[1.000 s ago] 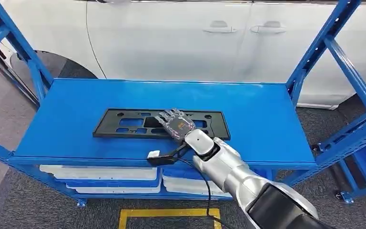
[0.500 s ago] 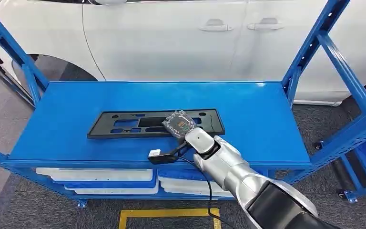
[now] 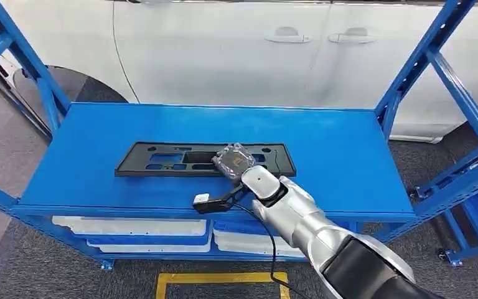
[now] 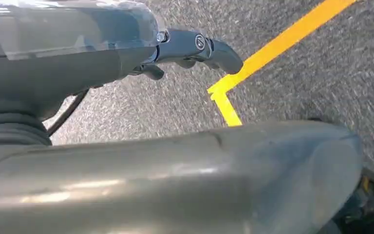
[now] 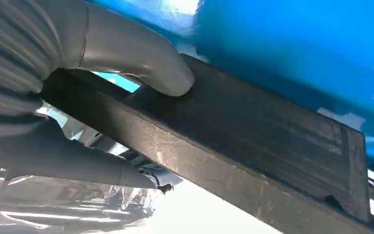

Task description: Take the parts from the cabinet and place them on the table.

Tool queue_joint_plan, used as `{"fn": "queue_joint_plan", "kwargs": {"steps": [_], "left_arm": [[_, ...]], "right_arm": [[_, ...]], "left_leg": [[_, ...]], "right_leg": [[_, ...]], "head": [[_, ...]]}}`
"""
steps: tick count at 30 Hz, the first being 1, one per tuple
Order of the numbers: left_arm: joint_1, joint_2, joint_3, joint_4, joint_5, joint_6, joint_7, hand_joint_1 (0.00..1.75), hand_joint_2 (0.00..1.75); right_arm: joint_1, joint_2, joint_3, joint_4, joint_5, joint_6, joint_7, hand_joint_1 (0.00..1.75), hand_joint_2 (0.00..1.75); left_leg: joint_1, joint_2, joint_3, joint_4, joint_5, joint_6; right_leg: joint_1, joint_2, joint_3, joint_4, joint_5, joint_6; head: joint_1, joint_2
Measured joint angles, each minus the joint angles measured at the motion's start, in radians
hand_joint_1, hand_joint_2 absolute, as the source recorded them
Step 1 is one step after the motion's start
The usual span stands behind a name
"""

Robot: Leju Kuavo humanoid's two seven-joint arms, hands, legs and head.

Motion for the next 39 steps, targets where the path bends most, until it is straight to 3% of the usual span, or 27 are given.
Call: {"fn": "queue_joint_plan", "kwargs": {"steps": [1, 2, 5, 7, 8, 9, 11, 12, 13, 14, 16, 17, 18, 21, 23, 24, 26, 27, 28, 29, 31, 32, 33, 36, 37, 39], "left_arm": [[0.000, 0.000, 0.000, 0.000, 0.000, 0.000, 0.000, 0.00, 0.00], [0.001, -0.002, 0.000, 0.000, -0.002, 0.000, 0.000, 0.00, 0.00], [0.000, -0.002, 0.000, 0.000, -0.003, 0.000, 0.000, 0.00, 0.00], [-0.002, 0.000, 0.000, 0.000, -0.003, 0.003, 0.001, 0.00, 0.00], [-0.001, 0.000, 0.000, 0.000, -0.003, 0.003, 0.001, 0.00, 0.00], [-0.002, 0.000, 0.000, 0.000, -0.003, 0.005, 0.001, 0.00, 0.00], [-0.002, 0.000, 0.000, 0.000, -0.003, 0.008, 0.001, 0.00, 0.00], [-0.001, 0.000, 0.000, 0.000, -0.003, 0.010, 0.001, 0.00, 0.00], [-0.002, 0.001, 0.000, 0.000, -0.003, 0.011, 0.001, 0.00, 0.00], [-0.003, 0.002, 0.000, 0.000, -0.004, 0.013, 0.000, 0.00, 0.00], [-0.006, 0.003, 0.000, 0.000, -0.004, 0.014, -0.002, 0.00, 0.00], [-0.008, 0.003, 0.000, 0.000, -0.002, 0.014, -0.003, 0.00, 0.00], [-0.010, 0.003, 0.000, 0.000, -0.001, 0.015, -0.005, 0.00, 0.00], [-0.013, 0.003, 0.000, 0.000, 0.001, 0.016, -0.009, 0.00, 0.00], [-0.016, 0.002, 0.000, 0.000, 0.001, 0.017, -0.011, 0.00, 0.00], [-0.019, 0.001, 0.000, 0.000, 0.001, 0.017, -0.012, 0.00, 0.00], [-0.022, 0.000, 0.000, 0.000, -0.001, 0.016, -0.013, 0.00, 0.00], [-0.022, 0.000, 0.000, 0.000, -0.002, 0.016, -0.013, 0.00, 0.00], [-0.022, 0.000, -0.001, 0.000, -0.004, 0.016, -0.013, 0.00, 0.00], [-0.024, 0.000, -0.002, 0.000, -0.006, 0.016, -0.013, 0.00, 0.00], [-0.030, -0.001, -0.006, 0.000, -0.009, 0.016, -0.013, 0.00, 0.00], [-0.032, -0.003, -0.009, 0.000, -0.009, 0.016, -0.013, 0.00, 0.00], [-0.034, -0.007, -0.011, 0.000, -0.009, 0.017, -0.012, 0.00, 0.00], [-0.039, -0.007, -0.016, 0.000, -0.010, 0.037, -0.003, 0.00, 0.00], [-0.039, -0.007, -0.016, 0.000, -0.010, 0.051, 0.001, 0.00, 0.00], [-0.039, -0.006, -0.016, 0.000, -0.010, 0.068, 0.007, 0.00, 0.00]], "right_arm": [[-0.001, 0.000, -0.008, -0.003, -0.019, 0.000, -0.019, 1.75, 1.75], [-0.002, 0.000, -0.016, -0.006, -0.038, 0.000, -0.039, 1.75, 1.75], [-0.002, -0.002, -0.044, -0.034, -0.110, 0.017, -0.116, 1.75, 1.75], [-0.005, -0.003, -0.069, -0.082, -0.176, 0.055, -0.165, 1.75, 1.75], [-0.012, -0.003, -0.083, -0.109, -0.205, 0.079, -0.182, 1.75, 1.75], [-0.021, -0.003, -0.095, -0.137, -0.234, 0.103, -0.198, 1.75, 1.75], [-0.041, -0.008, -0.113, -0.198, -0.294, 0.154, -0.229, 1.75, 1.75], [-0.053, -0.012, -0.122, -0.232, -0.329, 0.186, -0.242, 1.75, 1.75], [-0.064, -0.016, -0.130, -0.262, -0.353, 0.208, -0.249, 1.75, 1.75], [-0.076, -0.019, -0.138, -0.292, -0.372, 0.226, -0.254, 1.75, 1.75], [-0.107, -0.027, -0.153, -0.356, -0.425, 0.271, -0.265, 1.75, 1.75], [-0.125, -0.030, -0.162, -0.390, -0.458, 0.293, -0.270, 1.75, 1.75], [-0.143, -0.035, -0.171, -0.417, -0.486, 0.311, -0.274, 1.75, 1.75], [-0.171, -0.047, -0.193, -0.492, -0.562, 0.361, -0.291, 1.75, 1.75], [-0.181, -0.055, -0.210, -0.546, -0.617, 0.391, -0.306, 1.75, 1.75], [-0.185, -0.061, -0.221, -0.572, -0.660, 0.418, -0.316, 1.75, 1.75], [-0.180, -0.071, -0.238, -0.614, -0.731, 0.456, -0.332, 1.75, 1.75], [-0.176, -0.078, -0.246, -0.632, -0.762, 0.476, -0.336, 1.75, 1.75], [-0.168, -0.084, -0.253, -0.652, -0.801, 0.501, -0.343, 1.75, 1.75], [-0.161, -0.090, -0.259, -0.670, -0.833, 0.520, -0.347, 1.75, 1.75], [-0.153, -0.098, -0.273, -0.708, -0.910, 0.566, -0.361, 1.75, 1.75], [-0.153, -0.100, -0.278, -0.723, -0.941, 0.582, -0.367, 1.75, 1.75], [-0.154, -0.101, -0.285, -0.736, -0.977, 0.604, -0.374, 1.75, 1.75], [-0.140, -0.107, -0.291, -0.764, -1.076, 0.660, -0.385, 1.75, 1.75], [-0.133, -0.109, -0.295, -0.775, -1.114, 0.679, -0.388, 1.75, 1.75], [-0.125, -0.109, -0.299, -0.793, -1.169, 0.703, -0.394, 1.75, 1.75]], "left_leg": [[0.000, 0.000, 0.002, 0.001, -0.002, -0.002], [-0.002, 0.000, -0.001, 0.002, -0.004, -0.005], [-0.001, 0.001, -0.005, 0.001, -0.002, -0.021], [-0.001, 0.001, -0.009, 0.008, -0.011, -0.031], [-0.001, 0.002, -0.021, 0.038, -0.034, -0.037], [0.000, 0.002, -0.050, 0.103, -0.074, -0.041], [0.002, 0.002, -0.126, 0.269, -0.147, -0.049], [0.002, 0.002, -0.152, 0.324, -0.156, -0.052], [0.003, 0.002, -0.151, 0.318, -0.138, -0.054], [0.005, 0.002, -0.130, 0.270, -0.102, -0.054], [0.009, 0.004, -0.048, 0.094, -0.008, -0.052], [0.010, 0.005, -0.023, 0.035, -0.002, -0.050], [0.004, 0.002, -0.012, 0.013, -0.011, -0.043], [0.001, -0.001, -0.019, 0.023, -0.009, -0.025], [0.007, 0.000, -0.015, 0.013, -0.003, -0.011], [0.007, 0.000, -0.016, 0.013, -0.003, -0.003], [0.006, 0.000, -0.016, 0.013, -0.004, -0.001], [0.006, 0.000, -0.016, 0.013, -0.005, 0.000], [0.005, 0.000, -0.015, 0.013, -0.005, 0.001], [0.005, -0.001, -0.013, 0.013, -0.006, 0.001], [0.002, -0.003, -0.008, 0.014, -0.008, 0.000], [0.002, -0.003, -0.009, 0.013, -0.010, -0.002], [-0.007, -0.003, -0.012, 0.016, -0.012, -0.006], [-0.001, -0.001, -0.009, 0.010, -0.011, -0.019], [-0.007, -0.001, -0.007, 0.009, -0.013, -0.026], [-0.003, 0.001, -0.030, 0.066, -0.056, -0.032]], "right_leg": [[0.001, 0.000, 0.047, -0.095, 0.041, -0.008], [0.006, 0.000, 0.069, -0.142, 0.035, -0.015], [0.014, 0.001, 0.062, -0.146, 0.040, -0.019], [0.002, -0.002, 0.067, -0.161, 0.049, -0.033], [0.002, -0.001, 0.068, -0.163, 0.050, -0.038], [0.002, -0.001, 0.067, -0.163, 0.050, -0.042], [0.004, -0.001, 0.066, -0.162, 0.049, -0.043], [0.004, -0.001, 0.066, -0.161, 0.049, -0.043], [0.003, -0.001, 0.067, -0.160, 0.048, -0.043], [0.003, -0.001, 0.067, -0.158, 0.047, -0.042], [0.002, 0.001, 0.068, -0.149, 0.040, -0.035], [0.005, 0.001, 0.065, -0.143, 0.035, -0.029], [0.010, 0.003, 0.058, -0.134, 0.033, -0.025], [0.008, 0.001, 0.056, -0.139, 0.037, -0.009], [0.004, 0.001, 0.046, -0.113, 0.012, 0.002], [0.005, 0.001, 0.020, -0.054, -0.024, 0.006], [0.004, 0.001, -0.058, 0.111, -0.096, 0.012], [0.004, 0.001, -0.090, 0.171, -0.111, 0.013], [0.004, 0.001, -0.101, 0.185, -0.101, 0.012], [0.004, 0.001, -0.088, 0.151, -0.070, 0.010], [0.007, 0.001, -0.006, -0.029, 0.027, -0.003], [0.010, 0.001, 0.033, -0.116, 0.061, -0.014], [0.016, 0.000, 0.044, -0.138, 0.048, -0.017], [0.020, 0.002, 0.041, -0.140, 0.050, -0.023], [0.011, 0.002, 0.046, -0.154, 0.055, -0.031], [0.006, -0.004, 0.056, -0.162, 0.057, -0.039]], "head": [[0.000, 0.000], [0.000, 0.000], [0.000, 0.000], [0.000, 0.000], [0.000, 0.000], [0.000, 0.000], [0.000, 0.000], [0.000, 0.000], [0.000, 0.000], [0.000, 0.000], [0.000, 0.000], [0.000, 0.000], [0.000, 0.000], [0.000, 0.000], [0.000, 0.000], [0.000, 0.000], [0.000, 0.000], [0.000, 0.000], [0.000, 0.000], [0.000, 0.000], [0.000, 0.000], [0.000, 0.000], [0.000, 0.000], [0.000, 0.000], [0.000, 0.000], [0.000, 0.000]]}}
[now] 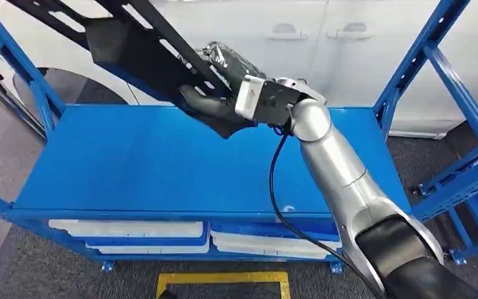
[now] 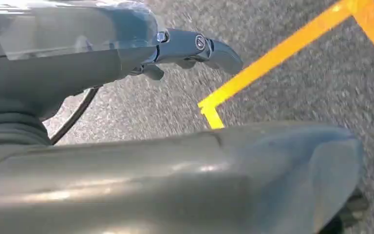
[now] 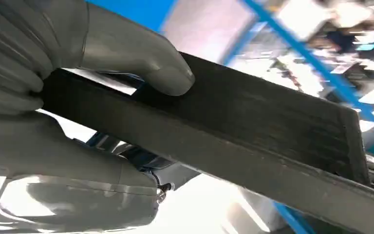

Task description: Take the parts from the cabinet and place them on the table.

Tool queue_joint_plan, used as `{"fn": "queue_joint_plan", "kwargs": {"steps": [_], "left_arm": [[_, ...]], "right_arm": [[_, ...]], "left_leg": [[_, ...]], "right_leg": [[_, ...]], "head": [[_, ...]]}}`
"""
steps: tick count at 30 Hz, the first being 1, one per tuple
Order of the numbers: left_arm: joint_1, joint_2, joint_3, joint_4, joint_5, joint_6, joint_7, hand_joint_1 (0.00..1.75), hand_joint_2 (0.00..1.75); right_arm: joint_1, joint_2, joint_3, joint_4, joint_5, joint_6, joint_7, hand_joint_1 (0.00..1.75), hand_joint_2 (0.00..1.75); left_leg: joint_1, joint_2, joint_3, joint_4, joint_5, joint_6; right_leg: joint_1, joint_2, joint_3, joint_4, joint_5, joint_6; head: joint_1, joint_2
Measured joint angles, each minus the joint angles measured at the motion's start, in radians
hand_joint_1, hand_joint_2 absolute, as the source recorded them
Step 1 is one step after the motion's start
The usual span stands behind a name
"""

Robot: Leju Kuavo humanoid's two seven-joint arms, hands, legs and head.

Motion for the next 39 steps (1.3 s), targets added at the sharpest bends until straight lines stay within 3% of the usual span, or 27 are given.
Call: {"fn": "queue_joint_plan", "kwargs": {"steps": [1, 2, 3, 4, 5, 6, 8, 9, 10, 13, 14, 15, 18, 19, 20, 21, 23, 24, 28, 29, 30, 33, 34, 35, 36, 38, 39], "left_arm": [[0.000, 0.000, 0.000, 0.000, 0.000, 0.006, 0.002, 0.00, 0.00], [0.000, 0.002, 0.000, 0.000, 0.000, 0.012, 0.003, 0.00, 1.75], [0.001, 0.002, 0.000, 0.000, 0.000, 0.019, 0.005, 0.00, 1.75], [0.003, 0.002, 0.000, 0.000, 0.000, 0.027, 0.008, 0.00, 1.75], [0.004, 0.002, 0.000, 0.000, -0.001, 0.032, 0.012, 0.00, 1.75], [0.004, 0.003, 0.000, 0.000, -0.002, 0.037, 0.015, 0.00, 1.75], [0.003, 0.004, 0.000, 0.000, -0.002, 0.048, 0.023, 0.00, 1.75], [0.003, 0.004, 0.000, 0.000, 0.000, 0.052, 0.024, 0.00, 1.75], [0.003, 0.004, 0.000, 0.000, 0.002, 0.058, 0.026, 0.00, 1.75], [0.007, 0.005, 0.000, 0.000, 0.010, 0.076, 0.026, 0.00, 1.75], [0.006, 0.005, 0.000, 0.000, 0.011, 0.082, 0.026, 0.00, 1.75], [0.006, 0.005, 0.000, 0.000, 0.011, 0.087, 0.026, 0.00, 1.75], [0.007, 0.006, 0.000, 0.000, 0.014, 0.085, 0.041, 0.00, 1.75], [0.008, 0.006, 0.000, 0.000, 0.011, 0.085, 0.048, 0.00, 1.75], [0.008, 0.008, 0.000, 0.000, 0.011, 0.085, 0.052, 0.00, 1.75], [0.008, 0.008, 0.000, 0.000, 0.011, 0.085, 0.054, 0.00, 1.75], [0.007, 0.007, 0.000, 0.000, 0.012, 0.079, 0.055, 0.00, 1.75], [0.007, 0.006, 0.000, 0.000, 0.013, 0.076, 0.055, 0.00, 1.75], [0.005, 0.007, 0.000, 0.000, 0.013, 0.067, 0.061, 0.00, 1.75], [0.006, 0.007, 0.000, 0.000, 0.016, 0.067, 0.058, 0.00, 1.75], [0.006, 0.008, 0.000, 0.000, 0.018, 0.067, 0.054, 0.00, 1.75], [0.007, 0.008, 0.000, 0.000, 0.018, 0.068, 0.046, 0.00, 1.75], [0.008, 0.008, 0.000, 0.000, 0.019, 0.070, 0.042, 0.00, 1.75], [0.007, 0.008, 0.000, 0.000, 0.018, 0.072, 0.041, 0.00, 1.75], [0.006, 0.009, 0.000, 0.000, 0.018, 0.073, 0.041, 0.00, 1.75], [0.007, 0.010, 0.000, 0.000, 0.018, 0.073, 0.041, 0.00, 1.75], [0.006, 0.010, 0.000, 0.000, 0.019, 0.073, 0.041, 0.00, 1.75]], "right_arm": [[0.005, 0.000, 0.000, -0.007, -0.022, 0.009, -0.002, 1.75, 1.75], [0.015, -0.001, 0.000, -0.016, -0.044, 0.020, -0.004, 1.75, 1.75], [0.027, -0.002, -0.001, -0.023, -0.062, 0.030, -0.004, 1.75, 1.75], [0.042, -0.003, -0.002, -0.029, -0.081, 0.042, -0.005, 1.75, 1.75], [0.055, -0.005, -0.003, -0.034, -0.098, 0.050, -0.005, 1.75, 1.75], [0.065, -0.007, -0.004, -0.041, -0.111, 0.054, -0.006, 1.75, 1.75], [0.075, -0.010, -0.009, -0.052, -0.136, 0.063, -0.012, 1.75, 1.75], [0.078, -0.012, -0.011, -0.055, -0.143, 0.068, -0.016, 1.75, 1.75], [0.082, -0.013, -0.013, -0.056, -0.148, 0.072, -0.018, 1.75, 1.75], [0.100, -0.016, -0.013, -0.058, -0.159, 0.076, -0.025, 1.75, 1.75], [0.104, -0.017, -0.013, -0.061, -0.161, 0.076, -0.026, 1.75, 1.75], [0.106, -0.018, -0.013, -0.063, -0.164, 0.078, -0.029, 1.75, 1.75], [0.136, -0.022, -0.013, -0.063, -0.166, 0.088, -0.041, 1.75, 1.75], [0.151, -0.024, -0.013, -0.063, -0.166, 0.088, -0.043, 1.75, 1.75], [0.161, -0.026, -0.013, -0.064, -0.165, 0.088, -0.044, 1.75, 1.75], [0.167, -0.027, -0.013, -0.067, -0.162, 0.087, -0.044, 1.75, 1.75], [0.169, -0.028, -0.012, -0.079, -0.161, 0.087, -0.047, 1.75, 1.75], [0.169, -0.028, -0.011, -0.085, -0.161, 0.087, -0.049, 1.75, 1.75], [0.183, -0.032, -0.010, -0.102, -0.163, 0.086, -0.052, 1.75, 1.75], [0.187, -0.032, -0.010, -0.108, -0.165, 0.086, -0.053, 1.75, 1.75], [0.189, -0.032, -0.010, -0.113, -0.169, 0.086, -0.055, 1.75, 1.75], [0.207, -0.033, -0.010, -0.119, -0.197, 0.091, -0.062, 1.75, 1.75], [0.219, -0.033, -0.010, -0.120, -0.208, 0.095, -0.064, 1.75, 1.75], [0.231, -0.034, -0.011, -0.121, -0.221, 0.105, -0.067, 1.75, 1.75], [0.240, -0.034, -0.013, -0.121, -0.237, 0.113, -0.072, 1.75, 1.75], [0.256, -0.034, -0.019, -0.131, -0.276, 0.130, -0.081, 1.75, 1.75], [0.262, -0.034, -0.023, -0.137, -0.292, 0.138, -0.084, 1.75, 1.75]], "left_leg": [[0.003, 0.000, -0.031, 0.070, -0.037, -0.004], [0.005, 0.000, -0.074, 0.160, -0.076, -0.008], [0.005, 0.000, -0.109, 0.231, -0.098, -0.011], [0.006, 0.000, -0.125, 0.258, -0.094, -0.014], [0.007, 0.000, -0.117, 0.234, -0.068, -0.015], [0.009, 0.001, -0.088, 0.170, -0.027, -0.015], [0.013, 0.003, 0.001, -0.019, 0.062, -0.014], [0.008, 0.003, 0.017, -0.042, 0.042, -0.012], [0.007, 0.000, 0.014, -0.045, 0.046, 0.001], [0.003, -0.002, 0.012, -0.048, 0.050, 0.017], [0.009, -0.001, 0.015, -0.053, 0.055, 0.024], [0.009, -0.001, 0.015, -0.054, 0.056, 0.028], [0.008, 0.000, 0.013, -0.054, 0.056, 0.034], [0.008, -0.001, 0.013, -0.054, 0.056, 0.034], [0.008, -0.002, 0.014, -0.054, 0.056, 0.034], [0.008, -0.003, 0.014, -0.053, 0.056, 0.034], [0.006, -0.003, 0.017, -0.053, 0.055, 0.033], [0.005, -0.002, 0.014, -0.053, 0.054, 0.030], [0.004, -0.002, 0.015, -0.057, 0.055, 0.008], [0.001, -0.001, 0.011, -0.053, 0.049, 0.003], [0.003, 0.000, 0.004, -0.029, 0.030, -0.002], [0.006, 0.000, -0.100, 0.199, -0.082, -0.013], [0.006, 0.000, -0.124, 0.252, -0.094, -0.016], [0.006, 0.001, -0.127, 0.256, -0.083, -0.016], [0.006, 0.001, -0.107, 0.212, -0.050, -0.016], [0.007, 0.002, -0.017, 0.029, 0.042, -0.013], [0.007, 0.004, 0.013, -0.037, 0.046, -0.009]], "right_leg": [[0.000, 0.000, 0.000, 0.000, 0.000, -0.002], [0.000, 0.000, 0.000, 0.000, -0.001, -0.002], [0.000, 0.000, 0.000, 0.001, -0.001, -0.003], [0.000, 0.000, 0.001, 0.001, -0.001, -0.003], [0.000, 0.001, 0.002, 0.002, -0.002, -0.002], [-0.001, 0.001, 0.003, 0.004, -0.003, 0.000], [-0.002, 0.003, 0.003, 0.015, -0.011, 0.008], [0.006, 0.005, -0.002, 0.021, -0.015, 0.015], [0.005, 0.006, -0.005, 0.023, -0.014, 0.019], [0.003, 0.004, -0.004, 0.020, -0.012, 0.034], [-0.001, 0.005, -0.006, 0.027, -0.027, 0.039], [-0.001, 0.004, -0.020, 0.063, -0.054, 0.043], [-0.003, 0.004, -0.127, 0.297, -0.156, 0.053], [-0.003, 0.004, -0.148, 0.339, -0.160, 0.053], [-0.004, 0.004, -0.145, 0.326, -0.141, 0.052], [-0.004, 0.004, -0.117, 0.267, -0.104, 0.048], [-0.002, 0.004, -0.028, 0.089, -0.022, 0.035], [0.002, 0.004, 0.002, 0.026, -0.020, 0.026], [0.011, 0.003, 0.001, 0.018, -0.016, 0.017], [-0.002, 0.001, 0.007, 0.006, -0.010, 0.008], [0.000, 0.000, 0.009, 0.002, -0.008, 0.005], [0.001, -0.002, 0.009, 0.003, -0.009, -0.002], [0.002, -0.002, 0.009, 0.004, -0.009, -0.002], [0.002, -0.002, 0.010, 0.004, -0.010, -0.002], [0.001, -0.001, 0.010, 0.006, -0.010, -0.001], [0.000, 0.001, 0.010, 0.014, -0.015, 0.004], [0.000, 0.001, 0.008, 0.018, -0.019, 0.009]], "head": [[0.000, 0.000], [0.000, 0.000], [0.000, 0.000], [0.000, 0.000], [0.000, 0.000], [0.000, 0.000], [0.000, 0.000], [0.000, 0.000], [0.000, 0.000], [0.000, 0.000], [0.000, 0.000], [0.000, 0.000], [0.000, 0.000], [0.000, 0.000], [0.000, 0.000], [0.000, 0.000], [0.000, 0.000], [0.000, 0.000], [0.000, 0.000], [0.000, 0.000], [0.000, 0.000], [0.000, 0.000], [0.000, 0.000], [0.000, 0.000], [0.000, 0.000], [0.000, 0.000], [0.000, 0.000]]}}
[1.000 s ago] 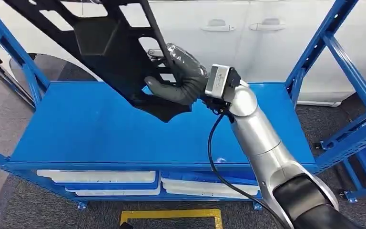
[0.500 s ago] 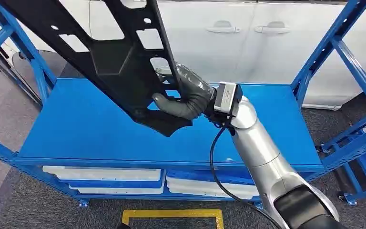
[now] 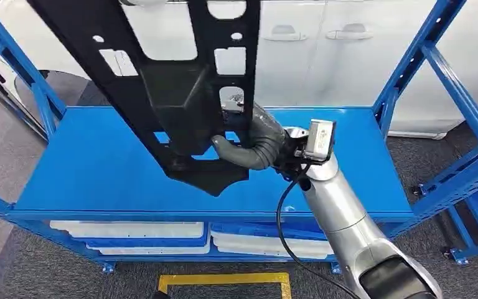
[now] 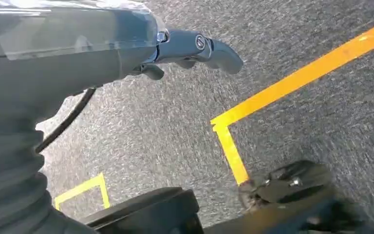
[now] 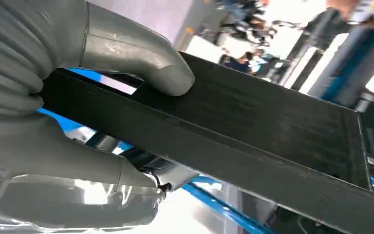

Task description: Take the parts from the cabinet and place them on the table.

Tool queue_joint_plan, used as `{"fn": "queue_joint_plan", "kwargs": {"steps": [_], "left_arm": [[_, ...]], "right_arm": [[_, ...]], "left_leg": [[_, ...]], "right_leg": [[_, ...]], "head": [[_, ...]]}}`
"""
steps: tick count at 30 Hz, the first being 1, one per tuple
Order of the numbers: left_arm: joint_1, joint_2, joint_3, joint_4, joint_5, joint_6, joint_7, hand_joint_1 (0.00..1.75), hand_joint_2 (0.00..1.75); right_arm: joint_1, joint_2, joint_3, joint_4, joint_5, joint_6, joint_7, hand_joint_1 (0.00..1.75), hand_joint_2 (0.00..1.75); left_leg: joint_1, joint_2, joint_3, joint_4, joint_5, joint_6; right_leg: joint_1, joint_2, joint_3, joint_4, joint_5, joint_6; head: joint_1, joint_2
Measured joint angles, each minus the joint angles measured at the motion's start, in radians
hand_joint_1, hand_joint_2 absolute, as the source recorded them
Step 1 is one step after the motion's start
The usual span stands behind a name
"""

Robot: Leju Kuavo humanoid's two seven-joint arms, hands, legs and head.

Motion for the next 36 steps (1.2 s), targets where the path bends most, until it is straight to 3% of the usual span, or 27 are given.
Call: {"fn": "queue_joint_plan", "kwargs": {"steps": [1, 4, 6, 7, 9, 10, 11, 12, 13, 15, 16, 19, 21, 22, 25, 26, 27, 28, 30, 31, 35, 36], "left_arm": [[-0.001, 0.000, 0.000, 0.000, 0.000, 0.000, -0.002, 0.00, 1.75], [0.004, 0.000, 0.000, 0.000, 0.002, 0.002, -0.005, 0.00, 1.75], [0.004, 0.000, 0.000, 0.000, 0.003, 0.002, -0.010, 0.00, 1.75], [0.004, 0.000, 0.000, 0.000, 0.003, 0.002, -0.013, 0.00, 1.75], [0.005, 0.000, 0.000, 0.000, 0.004, 0.002, -0.019, 0.00, 1.75], [0.007, 0.001, 0.000, 0.000, 0.004, 0.002, -0.021, 0.00, 1.75], [0.008, 0.001, 0.000, 0.000, 0.005, 0.001, -0.024, 0.00, 1.75], [0.009, 0.001, 0.000, 0.000, 0.006, 0.000, -0.027, 0.00, 1.75], [0.009, 0.000, 0.000, 0.000, 0.008, -0.003, -0.031, 0.00, 1.75], [0.008, 0.000, 0.000, 0.000, 0.008, -0.014, -0.035, 0.00, 1.75], [0.008, -0.001, 0.000, 0.000, 0.008, -0.019, -0.034, 0.00, 1.75], [0.007, -0.001, 0.000, 0.000, 0.011, -0.028, -0.034, 0.00, 1.75], [0.008, -0.001, 0.000, 0.000, 0.012, -0.032, -0.034, 0.00, 1.75], [0.007, -0.001, 0.000, 0.000, 0.013, -0.033, -0.034, 0.00, 1.75], [0.009, -0.001, 0.001, 0.000, 0.014, -0.036, -0.034, 0.00, 1.75], [0.009, 0.000, 0.002, 0.000, 0.019, -0.036, -0.034, 0.00, 1.75], [0.009, 0.000, 0.003, 0.000, 0.020, -0.036, -0.036, 0.00, 1.75], [0.009, 0.000, 0.003, 0.000, 0.022, -0.036, -0.036, 0.00, 1.75], [0.011, 0.000, 0.004, 0.000, 0.024, -0.036, -0.039, 0.00, 1.75], [0.010, 0.000, 0.004, 0.000, 0.024, -0.036, -0.041, 0.00, 1.75], [0.015, 0.001, 0.008, 0.000, 0.026, -0.036, -0.043, 0.00, 1.75], [0.016, 0.000, 0.008, 0.000, 0.026, -0.036, -0.043, 0.00, 1.75]], "right_arm": [[0.007, 0.000, -0.005, -0.006, -0.015, 0.010, -0.002, 1.75, 1.75], [0.041, 0.000, -0.012, -0.027, -0.036, 0.026, -0.003, 1.75, 1.75], [0.059, 0.000, -0.019, -0.045, -0.045, 0.032, -0.003, 1.75, 1.75], [0.064, 0.000, -0.022, -0.052, -0.048, 0.035, -0.003, 1.75, 1.75], [0.082, 0.000, -0.028, -0.063, -0.051, 0.040, -0.003, 1.75, 1.75], [0.095, 0.000, -0.031, -0.066, -0.052, 0.040, -0.002, 1.75, 1.75], [0.105, 0.000, -0.032, -0.068, -0.052, 0.041, -0.002, 1.75, 1.75], [0.111, 0.000, -0.032, -0.068, -0.053, 0.042, -0.001, 1.75, 1.75], [0.114, 0.000, -0.033, -0.072, -0.054, 0.042, 0.000, 1.75, 1.75], [0.115, 0.000, -0.038, -0.083, -0.062, 0.043, 0.006, 1.75, 1.75], [0.115, 0.000, -0.041, -0.085, -0.066, 0.045, 0.009, 1.75, 1.75], [0.124, 0.002, -0.051, -0.087, -0.072, 0.049, 0.015, 1.75, 1.75], [0.128, 0.003, -0.053, -0.092, -0.075, 0.055, 0.022, 1.75, 1.75], [0.127, 0.004, -0.053, -0.092, -0.078, 0.056, 0.023, 1.75, 1.75], [0.133, 0.007, -0.053, -0.092, -0.082, 0.056, 0.031, 1.75, 1.75], [0.136, 0.008, -0.053, -0.092, -0.083, 0.056, 0.034, 1.75, 1.75], [0.137, 0.009, -0.053, -0.092, -0.085, 0.056, 0.040, 1.75, 1.75], [0.137, 0.011, -0.053, -0.092, -0.088, 0.056, 0.045, 1.75, 1.75], [0.136, 0.017, -0.055, -0.092, -0.096, 0.054, 0.053, 1.75, 1.75], [0.135, 0.020, -0.055, -0.092, -0.100, 0.053, 0.057, 1.75, 1.75], [0.133, 0.025, -0.057, -0.092, -0.103, 0.049, 0.069, 1.75, 1.75], [0.133, 0.025, -0.058, -0.092, -0.103, 0.048, 0.069, 1.75, 1.75]], "left_leg": [[-0.006, -0.001, 0.009, -0.012, -0.004, 0.007], [-0.008, -0.006, 0.003, -0.006, -0.001, 0.025], [-0.001, -0.006, 0.006, -0.017, 0.007, 0.038], [-0.001, -0.005, 0.005, -0.017, 0.008, 0.043], [-0.002, -0.004, 0.004, -0.017, 0.008, 0.046], [-0.002, -0.004, 0.003, -0.017, 0.008, 0.046], [-0.002, -0.004, 0.003, -0.017, 0.008, 0.046], [-0.002, -0.005, 0.004, -0.017, 0.008, 0.046], [-0.003, -0.005, 0.004, -0.016, 0.008, 0.046], [-0.003, -0.006, 0.007, -0.016, 0.007, 0.044], [-0.010, -0.006, 0.005, -0.015, 0.006, 0.038], [-0.006, -0.005, 0.006, -0.019, 0.008, 0.022], [-0.007, -0.005, 0.005, -0.013, -0.003, 0.012], [-0.008, -0.004, -0.010, 0.023, -0.031, 0.007], [-0.003, -0.004, -0.111, 0.244, -0.134, -0.003], [-0.004, -0.003, -0.129, 0.279, -0.136, -0.005], [-0.003, -0.003, -0.119, 0.262, -0.115, -0.005], [-0.003, -0.003, -0.092, 0.207, -0.077, -0.005], [-0.003, -0.002, -0.003, 0.028, 0.008, 0.001], [-0.006, -0.002, 0.015, -0.002, -0.010, 0.007], [-0.010, -0.007, 0.009, -0.014, 0.001, 0.028], [-0.002, -0.006, 0.012, -0.023, 0.007, 0.037]], "right_leg": [[0.008, 0.001, -0.006, 0.008, -0.002, 0.005], [0.006, -0.001, -0.005, 0.002, 0.003, 0.020], [0.002, 0.000, -0.012, 0.022, -0.018, 0.032], [0.001, -0.001, -0.034, 0.069, -0.050, 0.036], [-0.001, -0.001, -0.110, 0.234, -0.129, 0.044], [-0.001, -0.001, -0.143, 0.304, -0.149, 0.045], [-0.002, -0.001, -0.152, 0.322, -0.144, 0.045], [-0.002, -0.001, -0.138, 0.292, -0.119, 0.044], [-0.001, -0.001, -0.104, 0.224, -0.080, 0.040], [0.001, -0.001, -0.003, 0.029, 0.000, 0.026], [0.008, -0.001, 0.008, 0.002, -0.013, 0.023], [0.012, 0.001, 0.003, 0.004, -0.009, 0.011], [-0.001, -0.002, 0.012, -0.014, 0.002, -0.002], [-0.002, -0.002, 0.014, -0.017, 0.003, -0.008], [0.002, -0.003, 0.012, -0.017, 0.001, -0.012], [0.003, -0.003, 0.012, -0.015, 0.001, -0.012], [0.003, -0.003, 0.012, -0.014, 0.001, -0.012], [0.003, -0.003, 0.012, -0.012, -0.001, -0.012], [0.003, 0.000, 0.013, -0.004, -0.006, -0.006], [0.008, 0.000, 0.009, 0.000, -0.008, -0.002], [0.008, -0.001, 0.002, 0.001, -0.003, 0.018], [0.006, -0.001, -0.002, 0.007, -0.012, 0.023]], "head": [[0.000, 0.000], [0.000, 0.000], [0.000, 0.000], [0.000, 0.000], [0.000, 0.000], [0.000, 0.000], [0.000, 0.000], [0.000, 0.000], [0.000, 0.000], [0.000, 0.000], [0.000, 0.000], [0.000, 0.000], [0.000, 0.000], [0.000, 0.000], [0.000, 0.000], [0.000, 0.000], [0.000, 0.000], [0.000, 0.000], [0.000, 0.000], [0.000, 0.000], [0.000, 0.000], [0.000, 0.000]]}}
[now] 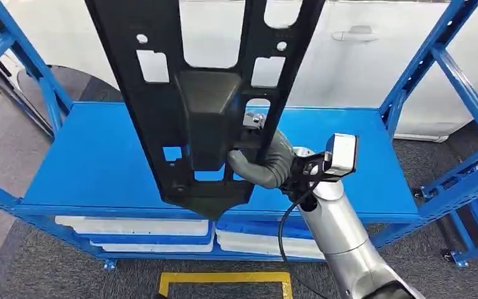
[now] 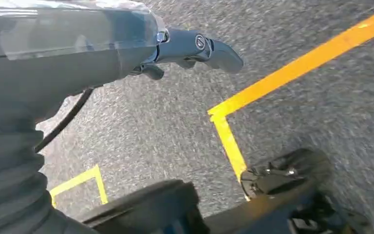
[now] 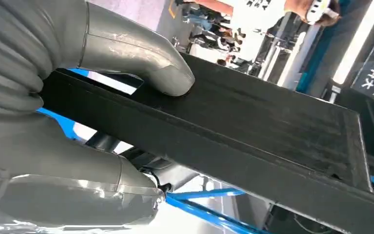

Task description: Take the parts from the cabinet and place them on the table.

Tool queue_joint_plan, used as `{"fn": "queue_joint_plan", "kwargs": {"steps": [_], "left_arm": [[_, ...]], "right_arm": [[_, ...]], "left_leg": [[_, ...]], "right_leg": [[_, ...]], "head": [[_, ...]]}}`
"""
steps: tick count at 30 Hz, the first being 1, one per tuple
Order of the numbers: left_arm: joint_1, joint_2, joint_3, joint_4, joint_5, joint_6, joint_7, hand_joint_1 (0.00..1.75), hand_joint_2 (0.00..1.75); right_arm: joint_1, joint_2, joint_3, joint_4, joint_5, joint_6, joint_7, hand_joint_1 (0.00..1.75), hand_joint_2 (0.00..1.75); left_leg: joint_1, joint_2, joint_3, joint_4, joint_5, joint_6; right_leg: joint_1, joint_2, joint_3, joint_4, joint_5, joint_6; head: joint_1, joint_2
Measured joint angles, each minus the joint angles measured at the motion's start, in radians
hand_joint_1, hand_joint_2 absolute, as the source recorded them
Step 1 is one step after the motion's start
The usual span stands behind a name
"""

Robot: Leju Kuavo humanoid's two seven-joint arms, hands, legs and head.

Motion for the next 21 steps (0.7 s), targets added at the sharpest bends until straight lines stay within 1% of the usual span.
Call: {"fn": "queue_joint_plan", "kwargs": {"steps": [1, 2, 3, 4, 5, 6, 7, 8, 9, 10, 11, 13, 14, 15, 16, 17, 18, 19, 20, 21], "left_arm": [[-0.001, 0.000, 0.001, 0.000, 0.000, 0.000, -0.001, 0.00, 1.75], [-0.002, 0.000, 0.001, 0.000, 0.002, 0.000, -0.002, 0.00, 1.75], [-0.001, 0.000, 0.002, 0.000, 0.002, 0.000, -0.005, 0.00, 1.75], [0.001, 0.000, 0.002, 0.000, 0.004, 0.000, -0.005, 0.00, 1.75], [0.003, 0.000, 0.004, 0.000, 0.005, 0.000, -0.006, 0.00, 1.75], [0.003, 0.000, 0.005, 0.000, 0.005, 0.000, -0.007, 0.00, 1.75], [0.003, 0.000, 0.007, 0.000, 0.005, 0.000, -0.008, 0.00, 1.75], [0.002, 0.000, 0.008, 0.000, 0.005, 0.000, -0.008, 0.00, 1.75], [0.002, 0.000, 0.008, 0.000, 0.005, 0.000, -0.008, 0.00, 1.75], [0.002, 0.000, 0.008, 0.000, 0.004, 0.000, -0.008, 0.00, 1.75], [0.001, -0.001, 0.008, 0.000, 0.003, 0.000, -0.008, 0.00, 1.75], [0.002, 0.000, 0.010, 0.000, 0.001, -0.001, -0.008, 0.00, 1.75], [0.001, 0.000, 0.010, 0.000, 0.001, -0.002, -0.007, 0.00, 1.75], [0.001, 0.000, 0.010, 0.000, 0.001, -0.002, -0.007, 0.00, 1.75], [0.001, 0.000, 0.010, 0.000, 0.001, -0.002, -0.007, 0.00, 1.75], [0.001, 0.000, 0.010, 0.000, 0.001, -0.002, -0.007, 0.00, 1.75], [0.001, 0.000, 0.010, 0.000, 0.001, -0.002, -0.007, 0.00, 1.75], [0.002, 0.000, 0.010, 0.000, 0.001, -0.002, -0.007, 0.00, 1.75], [0.002, 0.000, 0.011, 0.000, 0.003, -0.002, -0.007, 0.00, 1.75], [0.000, 0.000, 0.011, 0.000, 0.003, -0.003, -0.008, 0.00, 1.75]], "right_arm": [[-0.001, 0.000, -0.002, 0.000, -0.001, 0.000, 0.000, 1.75, 1.75], [-0.002, 0.000, -0.003, 0.000, -0.002, -0.001, 0.000, 1.75, 1.75], [-0.001, 0.000, -0.003, 0.002, -0.002, -0.002, 0.000, 1.75, 1.75], [0.001, 0.000, -0.003, 0.003, -0.003, -0.002, 0.000, 1.75, 1.75], [0.004, 0.000, -0.003, 0.006, -0.003, -0.002, 0.000, 1.75, 1.75], [0.006, 0.000, -0.003, 0.010, -0.003, -0.003, -0.001, 1.75, 1.75], [0.006, 0.000, -0.003, 0.011, -0.003, -0.003, -0.002, 1.75, 1.75], [0.006, 0.000, -0.003, 0.011, -0.004, -0.003, -0.003, 1.75, 1.75], [0.005, 0.000, -0.003, 0.011, -0.005, -0.004, -0.005, 1.75, 1.75], [0.004, 0.000, -0.005, 0.011, -0.005, -0.005, -0.006, 1.75, 1.75], [0.004, 0.000, -0.005, 0.012, -0.006, -0.006, -0.007, 1.75, 1.75], [0.005, 0.000, -0.007, 0.014, -0.009, -0.006, -0.010, 1.75, 1.75], [0.005, 0.000, -0.008, 0.016, -0.010, -0.006, -0.011, 1.75, 1.75], [0.005, 0.000, -0.009, 0.017, -0.011, -0.006, -0.013, 1.75, 1.75], [0.005, 0.000, -0.009, 0.017, -0.012, -0.006, -0.013, 1.75, 1.75], [0.004, 0.000, -0.009, 0.018, -0.014, -0.006, -0.016, 1.75, 1.75], [0.005, 0.000, -0.009, 0.019, -0.014, -0.006, -0.018, 1.75, 1.75], [0.005, 0.000, -0.009, 0.021, -0.014, -0.006, -0.018, 1.75, 1.75], [0.006, 0.001, -0.009, 0.023, -0.014, -0.006, -0.018, 1.75, 1.75], [0.006, 0.001, -0.009, 0.026, -0.014, -0.006, -0.018, 1.75, 1.75]], "left_leg": [[-0.001, 0.000, 0.000, -0.002, 0.002, 0.004], [-0.001, 0.001, -0.001, -0.002, 0.003, 0.007], [-0.001, 0.001, -0.003, -0.001, 0.003, 0.008], [-0.001, 0.002, -0.004, -0.001, 0.003, 0.008], [-0.001, 0.002, -0.005, 0.000, 0.004, 0.009], [-0.001, 0.002, -0.006, 0.001, 0.004, 0.009], [-0.001, 0.001, -0.005, 0.003, 0.003, 0.008], [-0.001, 0.000, -0.005, 0.004, 0.003, 0.008], [-0.001, 0.000, -0.003, 0.005, 0.003, 0.006], [-0.002, 0.000, -0.005, 0.005, 0.003, 0.003], [-0.007, -0.001, -0.009, 0.008, 0.003, -0.004], [-0.005, 0.000, -0.010, 0.004, 0.007, -0.014], [-0.004, 0.000, -0.008, 0.000, 0.009, -0.021], [-0.010, 0.000, -0.007, -0.001, 0.008, -0.028], [-0.004, 0.001, -0.016, 0.019, -0.014, -0.030], [-0.004, 0.002, -0.038, 0.072, -0.054, -0.034], [-0.002, 0.002, -0.072, 0.154, -0.099, -0.037], [-0.002, 0.002, -0.105, 0.233, -0.134, -0.039], [-0.002, 0.002, -0.132, 0.298, -0.156, -0.041], [-0.002, 0.002, -0.136, 0.313, -0.150, -0.041]], "right_leg": [[-0.002, 0.000, -0.012, 0.031, -0.024, 0.007], [-0.004, 0.000, -0.042, 0.097, -0.064, 0.012], [-0.006, 0.000, -0.079, 0.178, -0.103, 0.017], [-0.007, 0.000, -0.116, 0.257, -0.133, 0.020], [-0.008, 0.000, -0.143, 0.312, -0.145, 0.022], [-0.009, 0.000, -0.142, 0.310, -0.130, 0.022], [-0.011, 0.000, -0.119, 0.264, -0.097, 0.020], [-0.011, 0.000, -0.073, 0.176, -0.051, 0.017], [-0.011, 0.000, -0.017, 0.068, -0.005, 0.012], [-0.010, 0.000, 0.014, 0.000, -0.005, 0.005], [-0.002, 0.000, 0.014, -0.005, -0.001, 0.001], [0.000, 0.003, 0.008, -0.001, 0.000, -0.007], [0.000, 0.003, 0.008, -0.004, 0.003, -0.013], [-0.007, 0.002, 0.011, -0.015, 0.010, -0.023], [-0.010, 0.000, 0.013, -0.020, 0.015, -0.028], [-0.010, -0.001, 0.011, -0.020, 0.016, -0.032], [-0.009, -0.001, 0.009, -0.020, 0.017, -0.034], [-0.007, -0.002, 0.007, -0.020, 0.018, -0.036], [-0.006, -0.003, 0.004, -0.019, 0.019, -0.037], [-0.005, -0.003, 0.002, -0.018, 0.021, -0.036]], "head": [[0.000, 0.000], [0.000, 0.000], [0.000, 0.000], [0.000, 0.000], [0.000, 0.000], [0.000, 0.000], [0.000, 0.000], [0.000, 0.000], [0.000, 0.000], [0.000, 0.000], [0.000, 0.000], [0.000, 0.000], [0.000, 0.000], [0.000, 0.000], [0.000, 0.000], [0.000, 0.000], [0.000, 0.000], [0.000, 0.000], [0.000, 0.000], [0.000, 0.000]]}}
